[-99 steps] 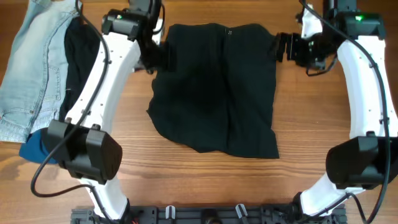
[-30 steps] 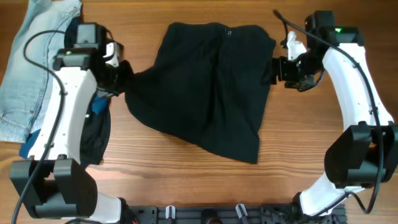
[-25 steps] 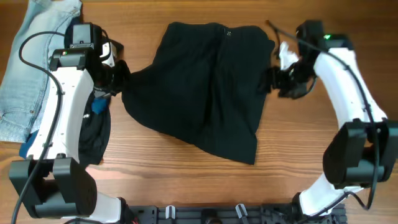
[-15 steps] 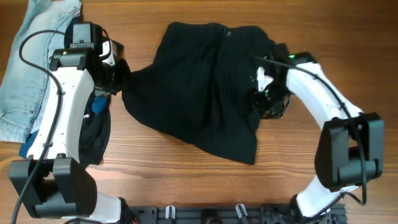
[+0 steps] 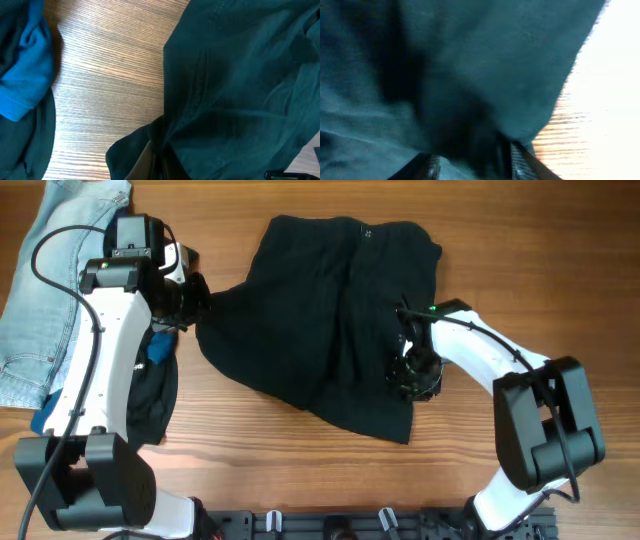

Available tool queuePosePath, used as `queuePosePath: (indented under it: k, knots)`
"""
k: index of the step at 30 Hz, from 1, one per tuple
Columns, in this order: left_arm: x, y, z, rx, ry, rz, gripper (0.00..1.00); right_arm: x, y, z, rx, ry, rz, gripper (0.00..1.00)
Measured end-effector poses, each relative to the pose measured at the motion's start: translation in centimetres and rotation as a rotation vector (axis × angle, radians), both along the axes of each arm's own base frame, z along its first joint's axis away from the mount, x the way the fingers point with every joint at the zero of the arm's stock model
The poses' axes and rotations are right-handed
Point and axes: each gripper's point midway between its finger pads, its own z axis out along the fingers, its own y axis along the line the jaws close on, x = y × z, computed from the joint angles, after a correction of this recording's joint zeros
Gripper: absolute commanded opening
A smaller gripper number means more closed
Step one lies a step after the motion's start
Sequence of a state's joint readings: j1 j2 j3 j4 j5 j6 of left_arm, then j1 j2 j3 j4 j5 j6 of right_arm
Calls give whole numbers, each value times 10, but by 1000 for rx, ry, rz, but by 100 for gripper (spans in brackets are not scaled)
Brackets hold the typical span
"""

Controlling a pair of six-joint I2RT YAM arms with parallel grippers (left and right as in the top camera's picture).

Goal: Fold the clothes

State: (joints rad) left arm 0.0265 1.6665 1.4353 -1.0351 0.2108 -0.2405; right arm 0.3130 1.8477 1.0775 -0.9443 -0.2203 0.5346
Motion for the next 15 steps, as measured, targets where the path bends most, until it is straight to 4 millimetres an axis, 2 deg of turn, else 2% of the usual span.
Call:
queuePosePath:
  k: [1,2,9,11,15]
  knots:
    - [0,0,0,0,0,0,4,-1,-1,-3,-5,-3,-11,10]
    - [0,0,0,1,-1,-2,4,-2,-2,-5,-10,-2,-14,4]
    - [-4,4,-2,24,19,4,4,6,-6,-6,-2,-21,-71,4]
    - [-8,10,-4,58,34,13,4,11,-17,-5,-1,-28,-102,4]
    - [-9,22,-6,117,44,33,4,22,-51,1,-2,-57,-189,4]
